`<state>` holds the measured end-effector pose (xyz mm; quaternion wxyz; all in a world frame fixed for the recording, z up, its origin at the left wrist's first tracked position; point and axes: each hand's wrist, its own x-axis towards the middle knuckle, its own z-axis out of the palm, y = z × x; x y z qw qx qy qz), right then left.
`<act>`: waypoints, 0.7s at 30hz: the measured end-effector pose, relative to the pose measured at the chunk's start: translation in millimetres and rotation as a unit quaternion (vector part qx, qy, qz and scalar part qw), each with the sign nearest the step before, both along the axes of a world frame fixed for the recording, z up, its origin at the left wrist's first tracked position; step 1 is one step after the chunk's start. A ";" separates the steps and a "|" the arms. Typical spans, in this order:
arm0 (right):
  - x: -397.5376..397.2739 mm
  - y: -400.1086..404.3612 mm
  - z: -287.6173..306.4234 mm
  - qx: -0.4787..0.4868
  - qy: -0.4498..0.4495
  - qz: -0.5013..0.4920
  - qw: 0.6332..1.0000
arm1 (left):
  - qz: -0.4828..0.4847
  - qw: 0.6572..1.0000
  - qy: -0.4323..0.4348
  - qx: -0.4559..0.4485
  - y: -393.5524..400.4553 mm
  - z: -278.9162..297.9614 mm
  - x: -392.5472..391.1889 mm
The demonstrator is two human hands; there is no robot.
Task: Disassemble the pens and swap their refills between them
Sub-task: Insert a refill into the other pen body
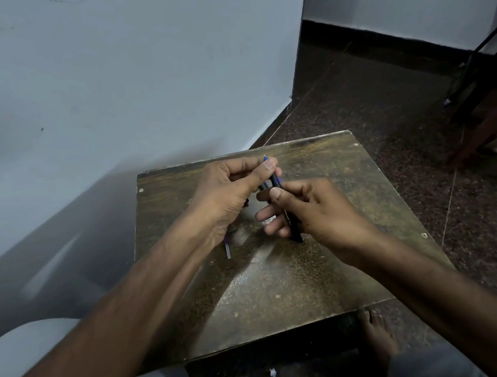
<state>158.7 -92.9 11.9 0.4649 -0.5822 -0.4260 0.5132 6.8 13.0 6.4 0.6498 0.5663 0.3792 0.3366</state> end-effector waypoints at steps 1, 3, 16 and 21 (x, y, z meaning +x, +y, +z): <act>0.5 0.2 0.5 -0.002 0.018 0.012 1.000 | -0.007 1.000 -0.005 -0.007 1.2 0.3 -1.3; 3.2 1.7 1.9 -0.007 0.045 0.033 0.998 | -0.014 1.000 -0.006 -0.005 2.0 3.7 -3.2; 19.5 10.5 1.5 -0.015 -0.114 -0.083 0.990 | 0.046 0.800 0.484 0.352 17.2 10.1 -17.8; 20.1 9.3 3.1 -0.007 -0.117 -0.074 0.990 | 0.038 0.766 0.542 0.345 13.9 5.6 -5.7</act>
